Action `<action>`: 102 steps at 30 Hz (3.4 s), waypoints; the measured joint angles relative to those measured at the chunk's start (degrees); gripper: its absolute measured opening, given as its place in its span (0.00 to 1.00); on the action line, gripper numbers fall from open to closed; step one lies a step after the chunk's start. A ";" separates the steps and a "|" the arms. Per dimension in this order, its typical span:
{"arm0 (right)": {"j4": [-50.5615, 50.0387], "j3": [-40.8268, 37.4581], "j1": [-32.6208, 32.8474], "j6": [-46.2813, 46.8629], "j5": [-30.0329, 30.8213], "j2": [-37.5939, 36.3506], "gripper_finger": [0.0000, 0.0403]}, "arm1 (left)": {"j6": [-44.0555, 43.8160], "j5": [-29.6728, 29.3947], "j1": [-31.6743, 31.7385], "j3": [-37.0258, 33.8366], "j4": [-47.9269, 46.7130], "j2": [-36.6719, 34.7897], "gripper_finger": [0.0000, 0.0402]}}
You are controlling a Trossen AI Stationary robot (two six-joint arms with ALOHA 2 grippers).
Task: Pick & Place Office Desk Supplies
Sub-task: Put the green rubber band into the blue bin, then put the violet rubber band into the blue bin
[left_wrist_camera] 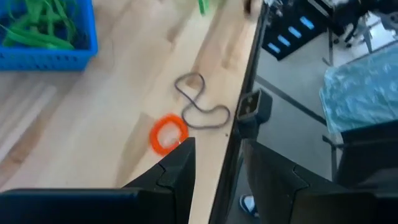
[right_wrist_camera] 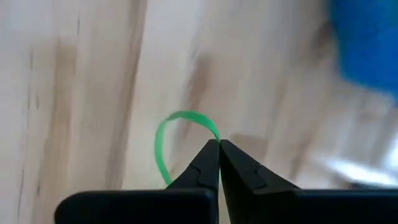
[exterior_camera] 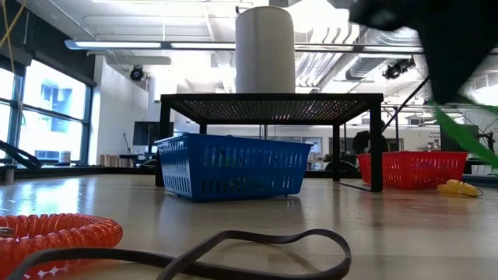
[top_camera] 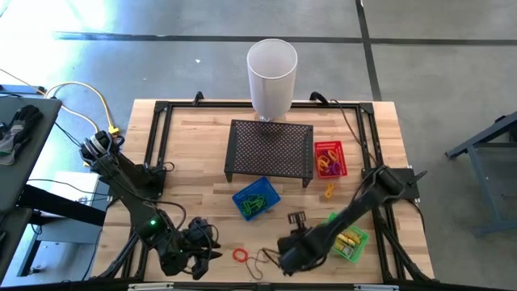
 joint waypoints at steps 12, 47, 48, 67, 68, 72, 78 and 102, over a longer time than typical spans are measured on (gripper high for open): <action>8.46 4.55 -11.89 -9.31 10.11 -8.84 0.00 | 0.65 2.77 2.67 0.00 -3.46 -0.14 0.32; 16.92 4.55 -21.70 -4.16 0.96 0.03 0.43 | 20.32 12.07 12.57 0.00 -29.60 -2.35 0.31; 16.54 4.55 -21.51 -3.10 0.92 -0.27 0.46 | 21.51 14.81 12.53 0.00 -30.18 -2.78 0.31; 6.21 4.58 -10.94 8.56 7.01 -8.06 0.55 | 10.76 15.39 -2.18 0.02 -29.72 4.41 0.31; 6.42 4.67 -10.23 9.18 7.06 -8.12 0.55 | 8.91 14.57 -2.71 0.02 -29.59 5.11 0.31; 6.16 4.57 -8.06 10.92 7.79 -7.88 0.55 | 4.44 13.73 -4.55 0.02 -26.75 8.63 0.31; 6.35 4.59 -5.41 14.20 10.07 -7.92 0.55 | 1.73 13.79 -6.20 0.02 -20.80 15.14 0.31; 7.67 4.59 0.76 20.17 10.06 -7.90 0.54 | -14.37 19.26 -6.15 0.15 -18.68 19.47 0.02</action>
